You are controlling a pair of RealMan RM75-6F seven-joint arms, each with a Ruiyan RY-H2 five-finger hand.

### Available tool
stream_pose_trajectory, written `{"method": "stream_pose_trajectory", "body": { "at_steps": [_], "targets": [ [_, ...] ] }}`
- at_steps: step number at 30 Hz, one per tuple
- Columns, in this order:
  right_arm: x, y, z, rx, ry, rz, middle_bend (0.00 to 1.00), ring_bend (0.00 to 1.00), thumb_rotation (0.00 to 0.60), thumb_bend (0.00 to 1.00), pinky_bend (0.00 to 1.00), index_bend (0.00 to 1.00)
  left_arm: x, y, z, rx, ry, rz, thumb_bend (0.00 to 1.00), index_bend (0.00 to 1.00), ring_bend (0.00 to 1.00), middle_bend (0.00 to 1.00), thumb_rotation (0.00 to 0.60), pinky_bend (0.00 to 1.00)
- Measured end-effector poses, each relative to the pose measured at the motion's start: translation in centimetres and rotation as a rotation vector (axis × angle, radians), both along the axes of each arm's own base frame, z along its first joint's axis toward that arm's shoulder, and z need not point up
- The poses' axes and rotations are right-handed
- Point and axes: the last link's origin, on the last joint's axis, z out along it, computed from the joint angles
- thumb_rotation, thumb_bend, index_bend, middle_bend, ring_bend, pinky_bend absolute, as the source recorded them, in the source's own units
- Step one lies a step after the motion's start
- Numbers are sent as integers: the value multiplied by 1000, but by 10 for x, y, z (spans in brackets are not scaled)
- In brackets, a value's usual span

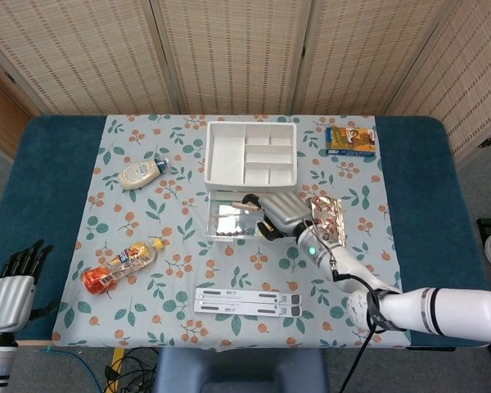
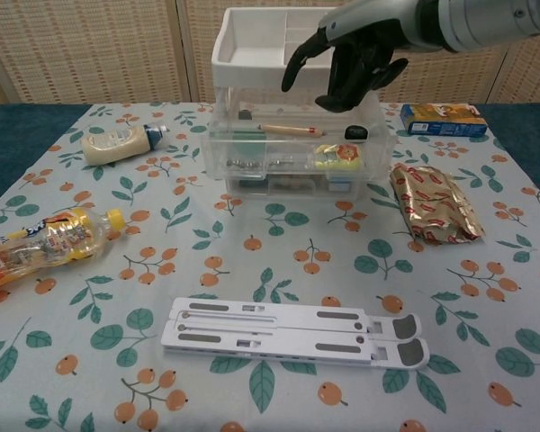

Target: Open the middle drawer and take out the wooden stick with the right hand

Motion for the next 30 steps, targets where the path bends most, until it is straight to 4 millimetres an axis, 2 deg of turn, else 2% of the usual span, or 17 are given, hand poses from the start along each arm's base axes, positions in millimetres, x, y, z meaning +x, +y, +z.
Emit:
{"method": "stream_pose_trajectory", "body": {
  "at_steps": [8, 30],
  "targets": [
    [3, -4, -16, -3, 73, -33, 967, 1000, 600, 727, 1000, 185, -1, 0, 0, -2, -3, -1, 137, 98, 100, 67, 600, 106],
    [9, -20, -39, -32, 131, -91, 964, 1000, 600, 728, 1000, 185, -5, -2, 1, 4, -7, 9, 136, 98, 100, 67, 600, 106]
  ]
}}
